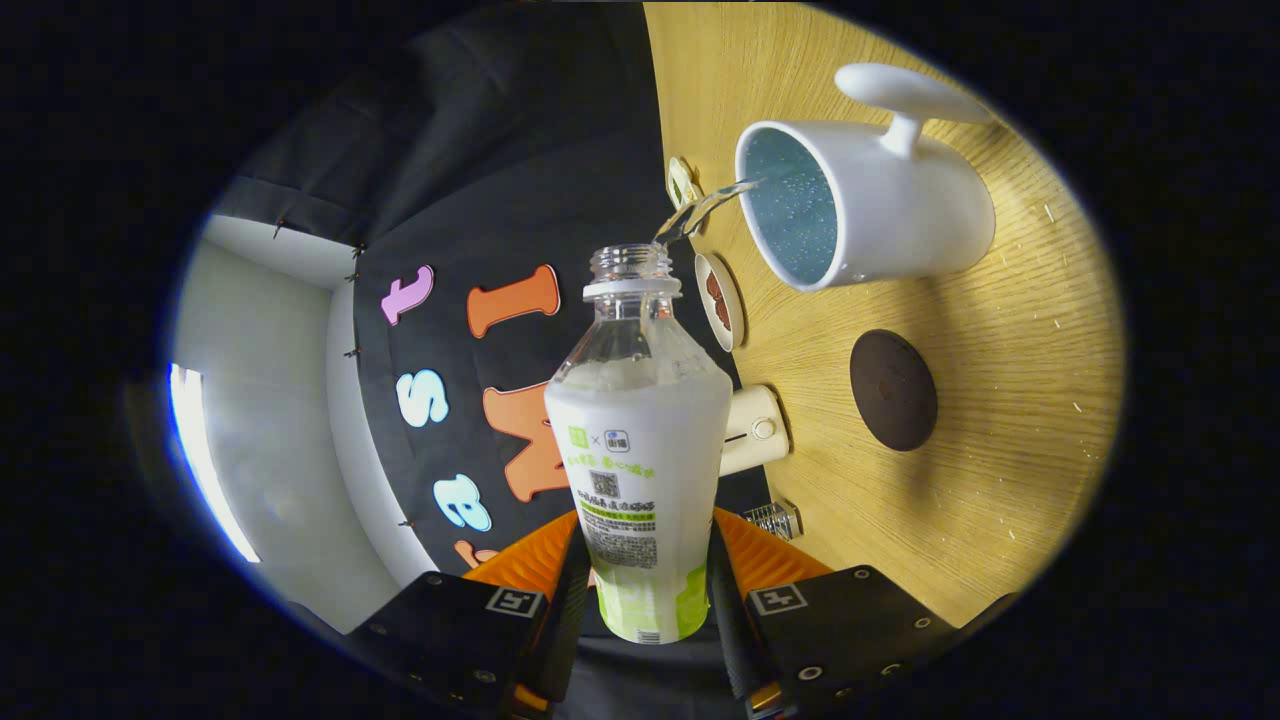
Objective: Take the bottle from table, then pour the juice into the cup, finally place the bottle on the coaster
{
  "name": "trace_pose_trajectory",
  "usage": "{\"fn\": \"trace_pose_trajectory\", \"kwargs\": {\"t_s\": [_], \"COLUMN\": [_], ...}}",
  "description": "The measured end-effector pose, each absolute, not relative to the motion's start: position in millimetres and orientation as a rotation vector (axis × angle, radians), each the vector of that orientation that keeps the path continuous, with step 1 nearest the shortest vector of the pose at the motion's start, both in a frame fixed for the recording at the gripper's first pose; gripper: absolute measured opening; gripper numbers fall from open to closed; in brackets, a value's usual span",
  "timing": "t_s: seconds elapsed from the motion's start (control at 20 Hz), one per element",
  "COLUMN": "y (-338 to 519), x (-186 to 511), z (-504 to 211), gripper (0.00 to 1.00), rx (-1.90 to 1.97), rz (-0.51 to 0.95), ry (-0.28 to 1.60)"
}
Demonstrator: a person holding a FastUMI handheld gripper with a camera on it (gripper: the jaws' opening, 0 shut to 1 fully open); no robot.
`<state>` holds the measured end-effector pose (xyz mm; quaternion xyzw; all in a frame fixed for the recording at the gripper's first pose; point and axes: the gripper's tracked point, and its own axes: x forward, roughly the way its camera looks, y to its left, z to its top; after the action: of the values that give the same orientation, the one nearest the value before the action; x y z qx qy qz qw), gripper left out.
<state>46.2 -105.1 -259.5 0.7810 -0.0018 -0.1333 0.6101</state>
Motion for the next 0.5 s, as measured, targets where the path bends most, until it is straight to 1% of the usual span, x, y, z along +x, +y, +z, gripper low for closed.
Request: {"fn": "trace_pose_trajectory", "kwargs": {"t_s": [0.5], "y": [-109.8], "x": [47.9], "z": [-251.2], "gripper": [0.6], "rx": [1.858], "rz": [-0.308], "ry": [-0.014]}}
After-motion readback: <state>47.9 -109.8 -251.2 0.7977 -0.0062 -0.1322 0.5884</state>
